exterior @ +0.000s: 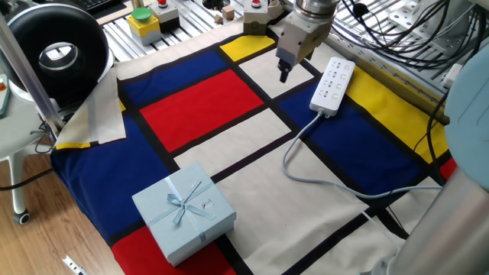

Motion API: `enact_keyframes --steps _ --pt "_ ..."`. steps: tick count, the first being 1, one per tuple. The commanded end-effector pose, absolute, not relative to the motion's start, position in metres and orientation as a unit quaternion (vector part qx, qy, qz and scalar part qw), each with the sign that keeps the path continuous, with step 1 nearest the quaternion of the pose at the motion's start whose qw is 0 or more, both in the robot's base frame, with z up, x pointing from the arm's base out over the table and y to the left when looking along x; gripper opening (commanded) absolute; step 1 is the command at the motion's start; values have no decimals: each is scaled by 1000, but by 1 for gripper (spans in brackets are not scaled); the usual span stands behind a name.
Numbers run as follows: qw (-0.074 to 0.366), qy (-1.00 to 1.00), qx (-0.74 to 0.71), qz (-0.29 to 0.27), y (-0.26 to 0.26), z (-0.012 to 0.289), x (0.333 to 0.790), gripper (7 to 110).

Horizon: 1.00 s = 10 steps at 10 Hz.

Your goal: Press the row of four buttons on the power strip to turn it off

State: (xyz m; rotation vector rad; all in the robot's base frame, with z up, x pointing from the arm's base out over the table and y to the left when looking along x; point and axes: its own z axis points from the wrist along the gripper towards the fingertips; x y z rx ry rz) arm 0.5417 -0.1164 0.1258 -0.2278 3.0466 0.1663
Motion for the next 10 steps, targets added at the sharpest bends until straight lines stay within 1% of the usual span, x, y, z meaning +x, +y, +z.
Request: enact_keyframes --steps 1,3,5,7,10 --pt "58 992 -88 67 -140 116 547 44" --pt "42 992 -105 59 -182 99 527 44" --pt "43 991 -117 56 -205 88 515 44" --pt "42 991 -114 54 -211 85 511 44" --pt "46 991 -110 58 -206 83 515 44"
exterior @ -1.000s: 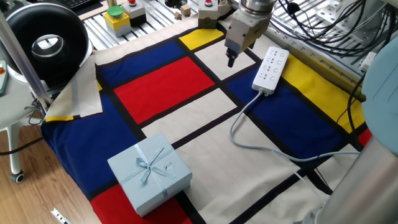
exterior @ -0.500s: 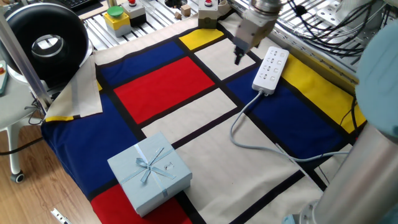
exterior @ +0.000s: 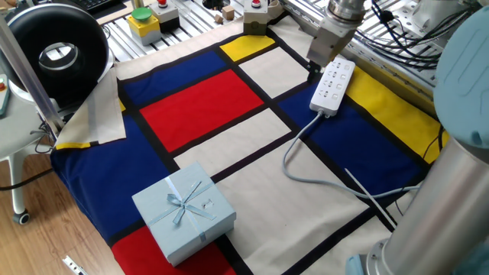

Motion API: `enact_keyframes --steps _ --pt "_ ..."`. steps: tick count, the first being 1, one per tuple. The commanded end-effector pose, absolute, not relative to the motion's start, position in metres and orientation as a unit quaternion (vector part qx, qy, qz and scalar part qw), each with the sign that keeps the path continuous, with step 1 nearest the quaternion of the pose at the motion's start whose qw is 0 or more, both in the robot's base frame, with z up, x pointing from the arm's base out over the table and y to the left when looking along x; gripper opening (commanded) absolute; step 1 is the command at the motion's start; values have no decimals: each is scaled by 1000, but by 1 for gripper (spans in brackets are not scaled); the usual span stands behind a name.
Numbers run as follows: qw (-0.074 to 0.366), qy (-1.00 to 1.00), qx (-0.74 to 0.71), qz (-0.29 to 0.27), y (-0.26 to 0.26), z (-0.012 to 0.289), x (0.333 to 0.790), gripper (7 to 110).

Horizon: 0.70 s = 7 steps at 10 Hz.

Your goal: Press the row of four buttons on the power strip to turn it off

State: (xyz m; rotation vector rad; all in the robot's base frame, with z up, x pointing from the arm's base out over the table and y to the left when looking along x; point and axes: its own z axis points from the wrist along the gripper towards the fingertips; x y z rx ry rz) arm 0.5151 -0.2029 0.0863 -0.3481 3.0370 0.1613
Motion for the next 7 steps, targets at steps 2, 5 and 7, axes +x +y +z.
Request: enact_keyframes --steps 2,5,7 --pt "41 994 -90 51 -198 77 514 44" --pt "53 993 -92 46 -195 71 517 44" --pt "51 992 -110 42 -197 71 516 44"
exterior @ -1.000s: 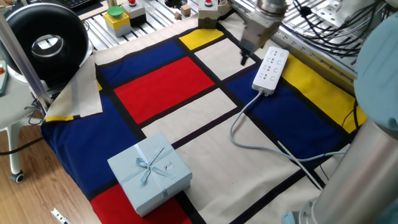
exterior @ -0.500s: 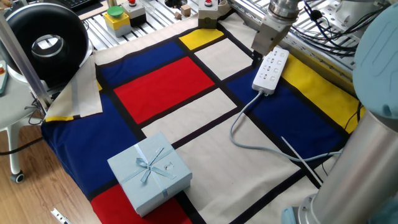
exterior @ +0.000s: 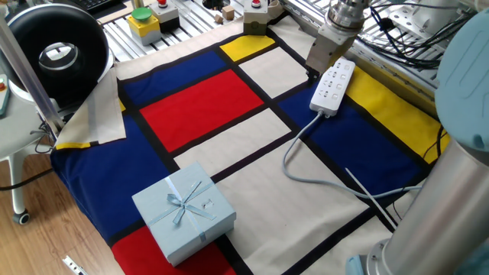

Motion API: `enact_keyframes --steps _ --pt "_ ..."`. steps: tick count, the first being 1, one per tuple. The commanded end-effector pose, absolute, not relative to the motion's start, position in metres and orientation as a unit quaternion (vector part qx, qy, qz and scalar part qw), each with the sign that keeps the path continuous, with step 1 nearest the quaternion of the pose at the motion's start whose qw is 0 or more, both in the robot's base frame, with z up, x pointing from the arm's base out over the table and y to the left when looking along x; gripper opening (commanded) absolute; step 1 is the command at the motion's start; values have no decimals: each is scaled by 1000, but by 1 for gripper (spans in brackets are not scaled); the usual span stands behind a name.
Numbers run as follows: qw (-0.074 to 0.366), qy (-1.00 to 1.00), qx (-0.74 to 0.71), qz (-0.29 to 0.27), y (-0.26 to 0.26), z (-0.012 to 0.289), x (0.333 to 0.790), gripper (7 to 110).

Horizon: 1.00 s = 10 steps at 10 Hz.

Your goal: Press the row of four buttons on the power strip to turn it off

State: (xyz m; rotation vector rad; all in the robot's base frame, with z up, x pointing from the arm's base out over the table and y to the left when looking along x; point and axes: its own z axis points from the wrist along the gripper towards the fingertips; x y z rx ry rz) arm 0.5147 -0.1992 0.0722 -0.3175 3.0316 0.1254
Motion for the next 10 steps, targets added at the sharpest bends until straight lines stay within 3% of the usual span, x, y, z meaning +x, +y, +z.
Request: enact_keyframes --steps 1,5,8,10 --pt "51 992 -104 50 -193 71 516 44" --pt "47 993 -92 57 -190 70 510 44" --pt "62 993 -91 45 -198 48 471 44" --pt "57 994 -86 45 -195 57 457 44"
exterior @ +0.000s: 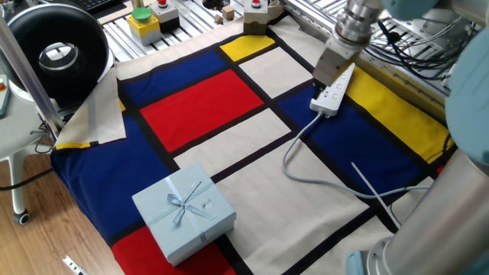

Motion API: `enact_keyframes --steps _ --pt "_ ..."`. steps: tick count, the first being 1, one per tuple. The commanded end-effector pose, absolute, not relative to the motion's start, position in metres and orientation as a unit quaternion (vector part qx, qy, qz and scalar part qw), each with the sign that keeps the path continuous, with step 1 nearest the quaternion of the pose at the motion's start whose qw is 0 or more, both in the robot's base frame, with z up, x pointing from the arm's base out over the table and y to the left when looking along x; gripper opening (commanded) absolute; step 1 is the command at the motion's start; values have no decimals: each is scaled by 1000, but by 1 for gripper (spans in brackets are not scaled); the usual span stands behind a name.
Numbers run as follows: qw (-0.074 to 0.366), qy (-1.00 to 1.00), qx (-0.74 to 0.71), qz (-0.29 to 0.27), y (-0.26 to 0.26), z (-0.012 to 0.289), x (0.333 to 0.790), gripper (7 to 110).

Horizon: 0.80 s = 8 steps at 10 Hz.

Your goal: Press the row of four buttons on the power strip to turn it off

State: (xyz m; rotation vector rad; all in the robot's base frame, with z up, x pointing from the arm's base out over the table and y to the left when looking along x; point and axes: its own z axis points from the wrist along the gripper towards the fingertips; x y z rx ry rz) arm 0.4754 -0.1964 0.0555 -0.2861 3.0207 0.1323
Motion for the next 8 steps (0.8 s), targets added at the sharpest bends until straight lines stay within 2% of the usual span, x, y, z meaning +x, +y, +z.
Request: enact_keyframes --steps 1,6,8 --pt "56 994 -85 50 -191 60 455 44" --pt "75 992 -86 59 -173 52 490 44" --pt "71 993 -83 54 -174 48 488 44"
